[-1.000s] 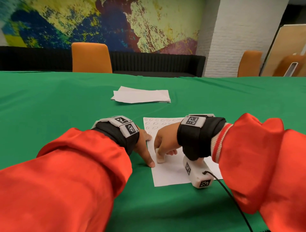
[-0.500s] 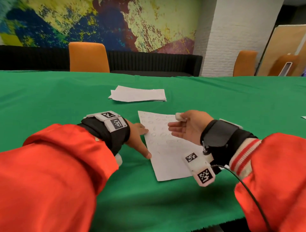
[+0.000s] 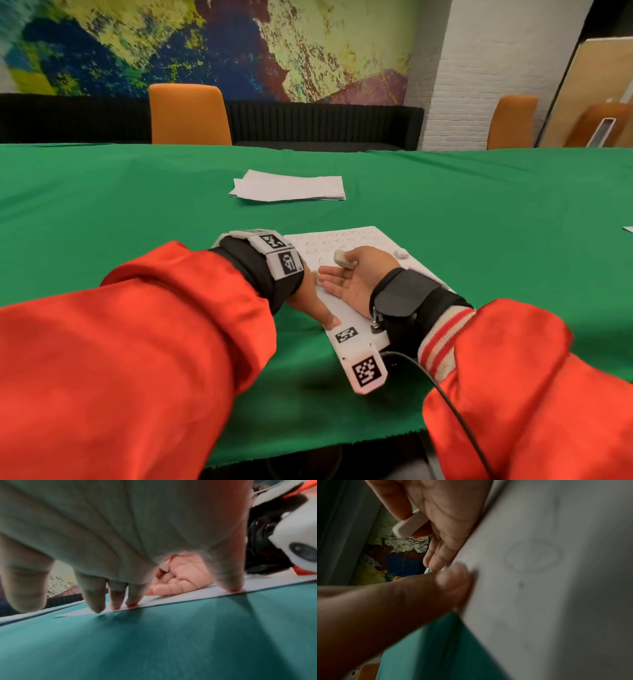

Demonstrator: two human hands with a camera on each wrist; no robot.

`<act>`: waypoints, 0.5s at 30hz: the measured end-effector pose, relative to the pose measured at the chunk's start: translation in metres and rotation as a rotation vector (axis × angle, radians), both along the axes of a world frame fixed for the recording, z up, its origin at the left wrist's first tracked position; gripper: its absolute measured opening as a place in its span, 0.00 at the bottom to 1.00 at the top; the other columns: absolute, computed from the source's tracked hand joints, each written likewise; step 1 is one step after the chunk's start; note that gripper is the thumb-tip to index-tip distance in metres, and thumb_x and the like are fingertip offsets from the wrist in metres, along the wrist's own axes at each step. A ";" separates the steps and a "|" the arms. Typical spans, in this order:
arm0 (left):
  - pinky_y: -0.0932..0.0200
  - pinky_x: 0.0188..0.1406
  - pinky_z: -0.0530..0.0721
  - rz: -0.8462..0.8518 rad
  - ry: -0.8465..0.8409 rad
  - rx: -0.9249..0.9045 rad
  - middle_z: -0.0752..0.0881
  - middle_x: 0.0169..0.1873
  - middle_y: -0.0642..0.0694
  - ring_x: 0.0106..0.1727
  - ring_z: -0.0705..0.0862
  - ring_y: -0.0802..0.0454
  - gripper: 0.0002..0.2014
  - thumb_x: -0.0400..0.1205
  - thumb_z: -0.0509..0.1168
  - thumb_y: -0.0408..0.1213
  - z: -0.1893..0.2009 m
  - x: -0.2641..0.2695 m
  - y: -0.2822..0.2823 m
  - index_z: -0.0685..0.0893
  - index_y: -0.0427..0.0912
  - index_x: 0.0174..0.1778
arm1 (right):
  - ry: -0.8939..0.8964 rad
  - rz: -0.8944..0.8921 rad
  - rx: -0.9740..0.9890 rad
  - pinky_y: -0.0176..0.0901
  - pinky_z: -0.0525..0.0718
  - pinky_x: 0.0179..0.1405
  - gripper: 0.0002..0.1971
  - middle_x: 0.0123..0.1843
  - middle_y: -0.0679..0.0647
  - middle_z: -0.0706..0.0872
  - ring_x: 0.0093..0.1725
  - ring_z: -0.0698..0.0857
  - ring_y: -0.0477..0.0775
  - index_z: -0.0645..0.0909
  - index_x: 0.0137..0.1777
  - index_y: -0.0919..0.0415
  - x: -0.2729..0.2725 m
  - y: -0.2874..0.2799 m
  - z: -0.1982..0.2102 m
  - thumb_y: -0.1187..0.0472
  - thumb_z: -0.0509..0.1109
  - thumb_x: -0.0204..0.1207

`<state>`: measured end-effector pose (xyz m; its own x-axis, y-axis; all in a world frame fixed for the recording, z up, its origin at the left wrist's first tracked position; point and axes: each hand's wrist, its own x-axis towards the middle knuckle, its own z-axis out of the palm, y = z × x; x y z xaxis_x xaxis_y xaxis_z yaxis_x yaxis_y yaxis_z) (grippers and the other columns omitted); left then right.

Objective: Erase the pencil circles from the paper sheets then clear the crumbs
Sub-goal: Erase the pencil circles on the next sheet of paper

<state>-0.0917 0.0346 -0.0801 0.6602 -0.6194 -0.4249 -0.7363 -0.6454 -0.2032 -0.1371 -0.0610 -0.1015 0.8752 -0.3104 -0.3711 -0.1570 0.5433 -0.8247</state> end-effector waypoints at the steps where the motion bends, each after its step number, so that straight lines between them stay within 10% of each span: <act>1: 0.61 0.68 0.59 -0.010 -0.003 -0.010 0.61 0.81 0.44 0.79 0.64 0.48 0.41 0.81 0.57 0.63 0.000 -0.001 0.000 0.54 0.39 0.83 | -0.003 -0.002 0.011 0.52 0.74 0.68 0.13 0.68 0.72 0.76 0.69 0.76 0.66 0.73 0.49 0.70 -0.001 0.000 0.001 0.65 0.48 0.85; 7: 0.55 0.77 0.54 0.062 0.023 0.049 0.53 0.83 0.45 0.82 0.56 0.47 0.45 0.79 0.56 0.66 0.005 -0.004 0.003 0.50 0.42 0.84 | 0.001 0.091 0.081 0.55 0.72 0.71 0.14 0.68 0.74 0.75 0.70 0.75 0.67 0.71 0.40 0.66 -0.018 0.010 -0.011 0.64 0.49 0.84; 13: 0.56 0.74 0.60 0.060 -0.051 0.064 0.58 0.83 0.44 0.79 0.64 0.45 0.52 0.73 0.59 0.71 0.004 -0.004 0.004 0.52 0.39 0.84 | 0.008 -0.351 0.015 0.49 0.76 0.66 0.17 0.73 0.68 0.73 0.71 0.75 0.62 0.71 0.68 0.72 -0.017 -0.027 -0.007 0.65 0.52 0.84; 15: 0.55 0.75 0.60 0.063 -0.049 0.061 0.58 0.82 0.45 0.80 0.63 0.46 0.52 0.73 0.60 0.71 0.005 -0.004 0.004 0.52 0.39 0.83 | -0.020 -0.296 0.072 0.49 0.74 0.70 0.15 0.71 0.69 0.74 0.71 0.75 0.63 0.75 0.61 0.71 -0.024 -0.031 -0.004 0.65 0.50 0.85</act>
